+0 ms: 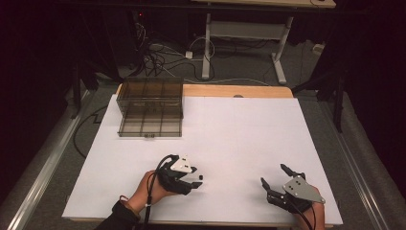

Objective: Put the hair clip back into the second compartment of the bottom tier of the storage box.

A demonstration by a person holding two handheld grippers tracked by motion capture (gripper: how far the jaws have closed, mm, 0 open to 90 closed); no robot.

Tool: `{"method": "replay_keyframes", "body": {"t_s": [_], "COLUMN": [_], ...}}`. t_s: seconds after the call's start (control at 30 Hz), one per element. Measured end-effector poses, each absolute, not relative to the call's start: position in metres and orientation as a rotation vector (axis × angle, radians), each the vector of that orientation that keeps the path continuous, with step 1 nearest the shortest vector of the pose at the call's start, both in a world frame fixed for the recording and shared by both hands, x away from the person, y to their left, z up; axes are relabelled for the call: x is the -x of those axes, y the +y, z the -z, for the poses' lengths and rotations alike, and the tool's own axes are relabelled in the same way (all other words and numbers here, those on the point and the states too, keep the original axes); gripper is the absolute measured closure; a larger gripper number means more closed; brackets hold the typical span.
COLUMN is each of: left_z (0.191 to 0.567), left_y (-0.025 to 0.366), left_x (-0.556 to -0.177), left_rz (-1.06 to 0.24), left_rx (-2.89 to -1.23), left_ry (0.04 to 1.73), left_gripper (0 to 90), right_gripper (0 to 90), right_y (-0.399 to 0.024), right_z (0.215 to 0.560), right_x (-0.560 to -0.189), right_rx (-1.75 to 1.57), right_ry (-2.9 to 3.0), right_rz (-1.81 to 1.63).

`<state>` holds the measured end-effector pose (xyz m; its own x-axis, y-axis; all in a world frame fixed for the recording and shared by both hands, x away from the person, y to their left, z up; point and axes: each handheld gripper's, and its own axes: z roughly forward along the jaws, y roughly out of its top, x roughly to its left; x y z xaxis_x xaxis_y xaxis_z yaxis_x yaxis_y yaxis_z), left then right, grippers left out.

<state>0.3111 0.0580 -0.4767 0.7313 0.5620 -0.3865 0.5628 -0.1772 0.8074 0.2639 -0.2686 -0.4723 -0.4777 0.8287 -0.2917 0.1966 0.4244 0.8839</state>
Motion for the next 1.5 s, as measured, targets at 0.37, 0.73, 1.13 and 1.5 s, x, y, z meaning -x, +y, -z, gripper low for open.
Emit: {"method": "replay_keyframes", "body": {"t_s": [0.37, 0.73, 1.13, 1.5], "left_z": [0.490, 0.490, 0.491, 0.482], "left_y": [0.044, 0.047, 0.047, 0.054], "left_x": [-0.319, -0.324, -0.324, -0.323], "left_rz": [-0.016, -0.007, -0.017, -0.047], "left_rx": [-1.837, -1.829, -1.829, -1.791], "left_ry": [0.905, 0.898, 0.873, 0.845], "left_gripper": [60.2, 71.5, 77.0, 77.0], "right_gripper": [22.7, 22.7, 22.7, 22.7], "right_y": [-0.269, -0.267, -0.268, -0.269], "right_z": [0.472, 0.473, 0.473, 0.472], "right_x": [-0.263, -0.264, -0.263, -0.263], "right_rx": [-0.867, -0.862, -0.863, -0.867], "right_ry": [1.926, 1.930, 1.930, 1.923], "right_rz": [-1.061, -1.057, -1.058, -1.062]}}
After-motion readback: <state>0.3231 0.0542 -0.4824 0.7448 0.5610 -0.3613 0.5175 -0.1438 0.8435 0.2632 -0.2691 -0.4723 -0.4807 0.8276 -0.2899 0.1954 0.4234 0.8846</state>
